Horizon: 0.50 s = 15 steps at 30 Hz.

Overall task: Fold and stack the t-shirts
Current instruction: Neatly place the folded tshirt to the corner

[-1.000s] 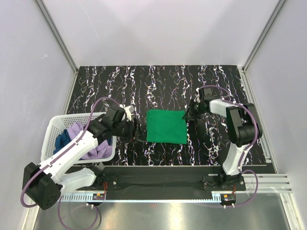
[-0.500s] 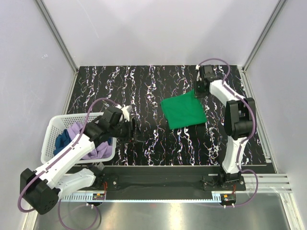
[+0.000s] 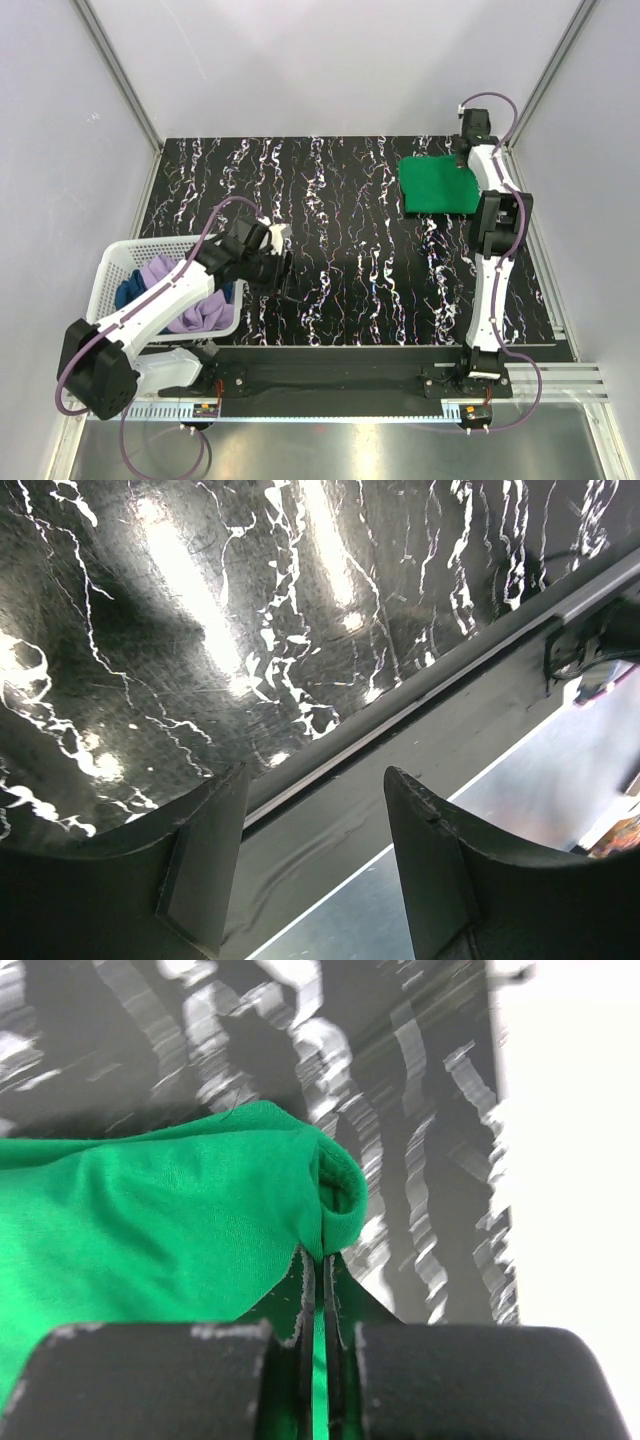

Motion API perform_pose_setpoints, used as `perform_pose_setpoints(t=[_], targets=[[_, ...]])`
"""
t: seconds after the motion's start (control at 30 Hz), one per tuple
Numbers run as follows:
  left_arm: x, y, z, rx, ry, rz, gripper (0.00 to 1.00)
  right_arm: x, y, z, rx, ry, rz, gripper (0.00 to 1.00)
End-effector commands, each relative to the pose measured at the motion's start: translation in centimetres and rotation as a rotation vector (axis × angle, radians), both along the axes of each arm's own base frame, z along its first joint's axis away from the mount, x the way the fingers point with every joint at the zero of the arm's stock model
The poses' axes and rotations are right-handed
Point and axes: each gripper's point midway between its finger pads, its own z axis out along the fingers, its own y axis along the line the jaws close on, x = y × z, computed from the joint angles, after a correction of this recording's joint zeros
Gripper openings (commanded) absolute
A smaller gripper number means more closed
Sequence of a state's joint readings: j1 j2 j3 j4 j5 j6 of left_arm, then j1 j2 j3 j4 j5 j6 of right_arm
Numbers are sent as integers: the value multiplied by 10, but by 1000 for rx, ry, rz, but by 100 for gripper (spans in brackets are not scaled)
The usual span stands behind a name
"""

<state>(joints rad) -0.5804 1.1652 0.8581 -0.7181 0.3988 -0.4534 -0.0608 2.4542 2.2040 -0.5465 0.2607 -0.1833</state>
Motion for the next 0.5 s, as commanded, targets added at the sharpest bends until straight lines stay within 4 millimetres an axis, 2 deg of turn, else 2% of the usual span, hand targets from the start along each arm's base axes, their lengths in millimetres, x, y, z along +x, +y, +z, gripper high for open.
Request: perform_pose_setpoints(t=[0.0,0.03,0.07,0.13,0.17,0.2,0.23,0.27,0.3,0.33,0.37,0.47], targets=[[9,0,15,-35,-74,-72,61,35,-38,16,-151,-98,21,0],[10,2,14,-34,-70,-66,61,44,-45,28,-169,-136,10,0],[13,7,11,-32,-57,-49,61,47,-51,9,-176,-113,7,0],[14,12,9,-27,-46,-48,61,56,-69,18,-204,-153,-23,0],[14,14,7,-15,-36,-43,61,58,-74,11,-216,-156,-33,0],[15,15,7,-10,-43,-54,61,66,-80,18,-252,-200,-30,0],[15,15,6,-9,-45,-62,61,70,-83,18,-274,-216,-30,0],[15,15,5,-7,-47,-63,61,75,-85,10,-285,-225,-28,0],[15,16,2,5,-42,-69,61,81,-86,13,-298,-248,-26,0],[15,17,1,10,-39,-71,61,87,-89,24,-316,-283,-39,0],[15,18,0,16,-34,-72,61,88,-91,19,-328,-284,-45,0],[16,19,-1,32,-31,-81,61,93,-100,24,-359,-331,-69,0]])
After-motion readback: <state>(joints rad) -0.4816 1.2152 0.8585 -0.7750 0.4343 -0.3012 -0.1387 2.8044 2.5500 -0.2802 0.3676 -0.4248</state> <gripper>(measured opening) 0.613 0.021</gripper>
